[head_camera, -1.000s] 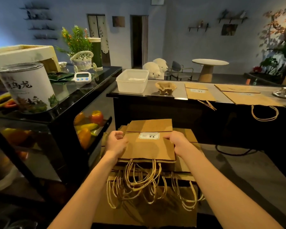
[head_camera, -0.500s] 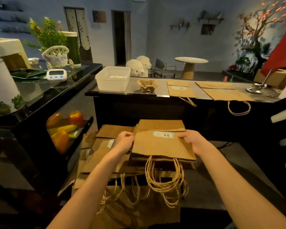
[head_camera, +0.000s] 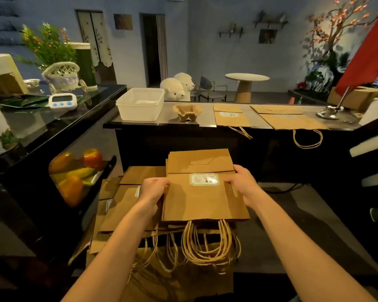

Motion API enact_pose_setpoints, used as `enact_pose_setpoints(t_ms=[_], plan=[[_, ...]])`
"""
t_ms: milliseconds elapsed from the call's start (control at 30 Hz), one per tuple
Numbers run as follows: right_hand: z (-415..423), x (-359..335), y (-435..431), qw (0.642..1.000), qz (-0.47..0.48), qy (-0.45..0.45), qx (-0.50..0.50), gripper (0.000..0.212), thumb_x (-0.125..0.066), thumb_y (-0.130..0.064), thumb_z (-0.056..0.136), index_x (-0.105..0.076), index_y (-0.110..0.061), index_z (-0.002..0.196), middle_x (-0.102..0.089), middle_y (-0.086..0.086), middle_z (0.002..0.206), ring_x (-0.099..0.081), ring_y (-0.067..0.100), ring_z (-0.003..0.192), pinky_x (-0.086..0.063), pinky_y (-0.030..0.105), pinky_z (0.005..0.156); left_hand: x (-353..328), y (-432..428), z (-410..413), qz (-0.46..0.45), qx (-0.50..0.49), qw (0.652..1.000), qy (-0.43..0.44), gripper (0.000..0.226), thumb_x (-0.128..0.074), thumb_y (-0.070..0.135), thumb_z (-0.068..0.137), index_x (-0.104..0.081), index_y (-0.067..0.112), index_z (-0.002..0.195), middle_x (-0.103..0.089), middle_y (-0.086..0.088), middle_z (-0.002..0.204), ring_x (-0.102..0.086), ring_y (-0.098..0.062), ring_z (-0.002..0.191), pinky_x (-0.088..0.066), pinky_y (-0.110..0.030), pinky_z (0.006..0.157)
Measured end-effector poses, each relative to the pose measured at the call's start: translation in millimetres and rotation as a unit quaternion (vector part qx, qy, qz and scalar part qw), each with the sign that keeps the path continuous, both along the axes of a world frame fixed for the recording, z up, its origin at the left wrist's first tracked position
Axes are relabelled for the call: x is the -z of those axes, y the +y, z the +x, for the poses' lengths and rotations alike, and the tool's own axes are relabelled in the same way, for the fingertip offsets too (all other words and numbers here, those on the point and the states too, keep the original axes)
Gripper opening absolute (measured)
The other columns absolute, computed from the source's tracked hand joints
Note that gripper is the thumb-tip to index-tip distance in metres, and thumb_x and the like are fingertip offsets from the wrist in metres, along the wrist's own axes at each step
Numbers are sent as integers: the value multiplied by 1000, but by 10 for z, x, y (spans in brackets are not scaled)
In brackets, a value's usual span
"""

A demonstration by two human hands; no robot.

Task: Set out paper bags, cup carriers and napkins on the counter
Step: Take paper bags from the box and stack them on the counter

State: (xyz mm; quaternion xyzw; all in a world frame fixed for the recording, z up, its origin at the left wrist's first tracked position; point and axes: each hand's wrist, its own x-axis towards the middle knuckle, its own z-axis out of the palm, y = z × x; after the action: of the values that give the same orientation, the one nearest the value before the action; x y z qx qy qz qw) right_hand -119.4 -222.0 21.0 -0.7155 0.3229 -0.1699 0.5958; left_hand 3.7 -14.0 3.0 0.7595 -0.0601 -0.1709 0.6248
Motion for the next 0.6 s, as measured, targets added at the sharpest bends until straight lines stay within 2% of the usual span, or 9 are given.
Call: enact_pose_setpoints(t_ms=[100, 133, 200, 267, 333, 400, 467, 600], plan=[[32, -129, 8, 998, 54, -27, 10, 23, -60, -9, 97, -69, -24, 112, -74, 4, 108, -69, 24, 102, -57, 44, 83, -199, 65, 16, -48, -26, 998, -21, 12, -63, 22, 100, -71, 15, 105, -69, 0, 98, -62, -18, 96, -48, -30, 76], [65, -173, 27, 997, 74, -35, 8, 26, -59, -6, 96, -69, -22, 114, -74, 6, 109, -69, 26, 102, -57, 46, 86, -272, 113, 33, -61, -29, 997, -29, 14, -63, 21, 100, -70, 16, 111, -67, 2, 99, -61, -16, 97, -48, -31, 79], [149, -240, 106, 993, 109, -47, -5, 29, -59, -5, 95, -66, -20, 119, -73, 7, 112, -69, 28, 105, -55, 51, 93, -372, 232, 68, -72, -18, 996, -40, 10, -61, 23, 101, -69, 21, 106, -66, 5, 98, -60, -13, 95, -47, -30, 78], [279, -259, 213, 990, 134, -46, -9, 30, -59, -6, 96, -64, -20, 122, -71, 7, 113, -67, 27, 106, -54, 51, 96, -412, 375, 118, -65, -2, 997, -50, 9, -60, 24, 102, -67, 25, 97, -66, 5, 98, -59, -11, 92, -45, -28, 71], [404, -223, 353, 987, 157, -28, -10, 28, -60, -8, 96, -62, -18, 122, -70, 8, 113, -66, 28, 107, -52, 52, 99, -404, 508, 196, -39, 2, 997, -59, 9, -59, 23, 102, -65, 20, 108, -65, -1, 107, -57, -13, 92, -43, -28, 69], [518, -141, 472, 985, 171, -1, -6, 24, -62, -10, 96, -62, -15, 120, -69, 10, 112, -65, 29, 106, -51, 52, 100, -342, 630, 280, -9, -2, 999, -53, 28, -61, 21, 101, -62, 15, 128, -62, 0, 106, -57, -13, 92, -44, -28, 68], [613, -53, 563, 985, 169, 23, -14, 25, -64, -12, 95, -63, -14, 120, -71, 10, 111, -67, 30, 104, -53, 52, 99, -289, 718, 315, 17, -14, 999, -28, 41, -63, 20, 100, -56, 11, 140, -58, 4, 100, -57, -13, 91, -45, -28, 66], [653, 79, 716, 986, 146, 70, -49, 24, -66, -21, 95, -60, -19, 119, -71, 10, 111, -68, 30, 104, -53, 53, 98, -153, 798, 275, 34, -16, 999, -4, 37, -62, 14, 100, -58, 10, 136, -56, 5, 90, -56, -11, 82, -45, -27, 62]])
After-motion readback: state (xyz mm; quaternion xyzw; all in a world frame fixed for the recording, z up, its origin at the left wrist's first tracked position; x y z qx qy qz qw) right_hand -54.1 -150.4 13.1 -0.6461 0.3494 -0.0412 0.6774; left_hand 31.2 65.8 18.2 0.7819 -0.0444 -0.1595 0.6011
